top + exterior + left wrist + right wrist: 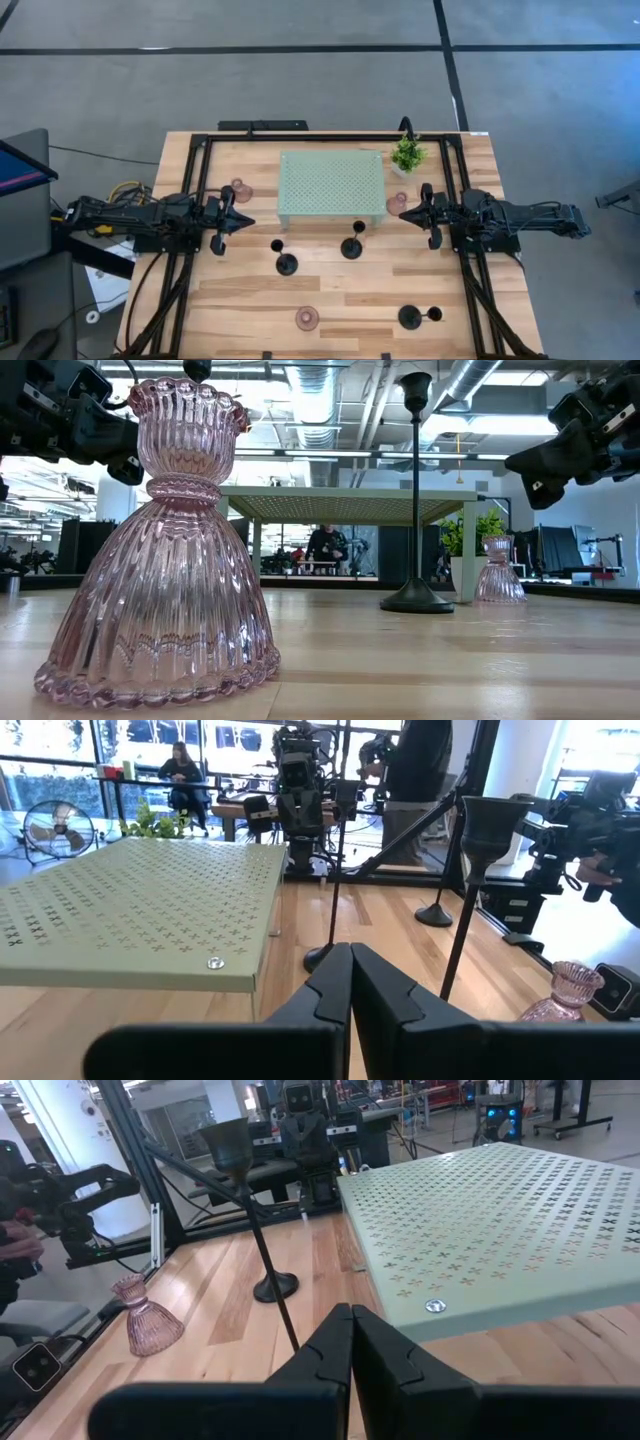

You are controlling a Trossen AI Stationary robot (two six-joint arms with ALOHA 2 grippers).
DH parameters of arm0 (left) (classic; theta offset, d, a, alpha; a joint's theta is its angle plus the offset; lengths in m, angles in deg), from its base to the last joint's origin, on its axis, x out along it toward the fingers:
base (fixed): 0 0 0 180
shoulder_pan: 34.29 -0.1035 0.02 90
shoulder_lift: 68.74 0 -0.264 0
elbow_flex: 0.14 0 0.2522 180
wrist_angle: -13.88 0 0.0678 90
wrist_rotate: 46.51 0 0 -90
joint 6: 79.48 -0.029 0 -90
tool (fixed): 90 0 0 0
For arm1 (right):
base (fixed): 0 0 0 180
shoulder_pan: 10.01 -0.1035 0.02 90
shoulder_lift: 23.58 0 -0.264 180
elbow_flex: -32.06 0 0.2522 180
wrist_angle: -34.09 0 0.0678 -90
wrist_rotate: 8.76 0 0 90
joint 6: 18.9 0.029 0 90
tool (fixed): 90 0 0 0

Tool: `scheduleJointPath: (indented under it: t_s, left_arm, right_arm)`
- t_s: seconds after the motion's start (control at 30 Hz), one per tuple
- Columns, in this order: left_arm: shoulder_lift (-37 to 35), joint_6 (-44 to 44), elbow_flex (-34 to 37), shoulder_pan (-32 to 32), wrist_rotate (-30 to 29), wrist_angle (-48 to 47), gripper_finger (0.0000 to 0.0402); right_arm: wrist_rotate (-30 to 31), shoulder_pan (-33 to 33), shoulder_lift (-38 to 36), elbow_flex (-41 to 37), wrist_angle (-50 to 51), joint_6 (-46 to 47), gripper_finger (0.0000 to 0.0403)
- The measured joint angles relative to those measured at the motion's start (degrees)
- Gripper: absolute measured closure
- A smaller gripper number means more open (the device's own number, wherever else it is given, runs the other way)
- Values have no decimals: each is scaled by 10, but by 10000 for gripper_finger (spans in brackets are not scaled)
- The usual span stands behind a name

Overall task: Pick & Place candle stick holders
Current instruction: Put the left black candle holder on the shelf

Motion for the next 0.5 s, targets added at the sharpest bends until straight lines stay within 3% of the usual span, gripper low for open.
scheduleJointPath:
  t_s: [0.33,0.5]
  left_arm:
    - [0,18,-1,0,0,66,395]
    - [0,15,-23,0,-46,64,395]
  right_arm:
    - [0,0,0,0,1,0,403]
    - [1,0,0,0,1,0,403]
